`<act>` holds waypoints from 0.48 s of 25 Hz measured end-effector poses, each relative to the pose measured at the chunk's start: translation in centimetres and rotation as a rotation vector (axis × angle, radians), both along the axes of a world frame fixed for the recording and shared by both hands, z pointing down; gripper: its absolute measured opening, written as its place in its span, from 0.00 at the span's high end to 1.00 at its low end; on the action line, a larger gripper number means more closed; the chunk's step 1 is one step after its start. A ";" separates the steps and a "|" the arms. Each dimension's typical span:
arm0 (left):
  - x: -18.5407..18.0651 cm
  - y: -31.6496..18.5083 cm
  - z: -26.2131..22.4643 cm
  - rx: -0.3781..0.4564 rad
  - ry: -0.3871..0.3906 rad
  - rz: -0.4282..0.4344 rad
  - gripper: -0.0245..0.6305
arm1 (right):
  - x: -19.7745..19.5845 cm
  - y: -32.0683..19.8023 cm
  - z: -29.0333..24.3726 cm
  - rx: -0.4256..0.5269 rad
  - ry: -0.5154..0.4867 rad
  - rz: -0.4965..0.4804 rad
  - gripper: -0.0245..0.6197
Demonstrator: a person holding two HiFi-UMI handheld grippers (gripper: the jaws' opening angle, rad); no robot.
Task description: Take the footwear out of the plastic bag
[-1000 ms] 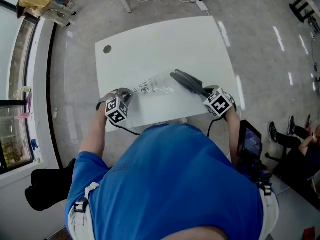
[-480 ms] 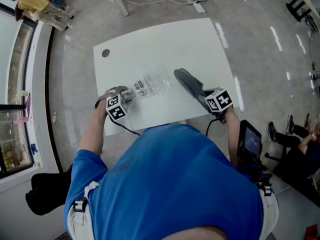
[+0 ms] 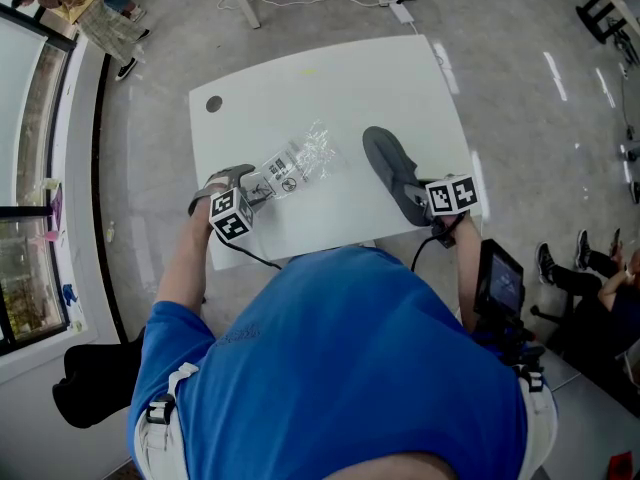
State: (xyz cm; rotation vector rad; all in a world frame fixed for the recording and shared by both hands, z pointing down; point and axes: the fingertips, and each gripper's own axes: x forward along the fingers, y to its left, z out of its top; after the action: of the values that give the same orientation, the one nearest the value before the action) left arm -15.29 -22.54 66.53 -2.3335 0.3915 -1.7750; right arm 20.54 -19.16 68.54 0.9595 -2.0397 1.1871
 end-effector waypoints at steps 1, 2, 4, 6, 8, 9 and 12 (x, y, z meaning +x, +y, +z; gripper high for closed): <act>0.1 0.0 -0.4 0.014 0.007 -0.002 0.41 | 0.1 0.0 0.0 -0.001 -0.004 0.008 0.83; 0.2 -0.1 -0.7 0.027 0.013 -0.004 0.41 | 0.2 0.0 0.0 -0.001 -0.006 0.015 0.83; 0.6 -0.1 -1.6 0.054 0.025 -0.003 0.41 | 0.5 0.1 0.1 0.000 -0.005 0.030 0.82; 1.2 -0.1 -2.7 0.083 0.037 0.000 0.42 | 0.8 0.1 0.1 0.002 -0.004 0.045 0.81; 1.8 -0.2 -3.8 0.116 0.052 0.002 0.42 | 1.0 0.1 0.2 0.006 -0.002 0.058 0.80; 2.2 -0.2 -4.4 0.136 0.060 0.003 0.42 | 1.2 0.1 0.3 0.008 0.000 0.063 0.80; 3.5 -0.2 -6.0 0.203 0.085 0.001 0.42 | 1.7 0.0 0.8 0.015 0.009 0.075 0.78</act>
State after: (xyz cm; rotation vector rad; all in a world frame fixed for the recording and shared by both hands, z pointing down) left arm -11.78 -22.76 60.53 -2.2697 0.5548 -1.5590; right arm 22.22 -19.15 69.37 1.0548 -2.0239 1.2057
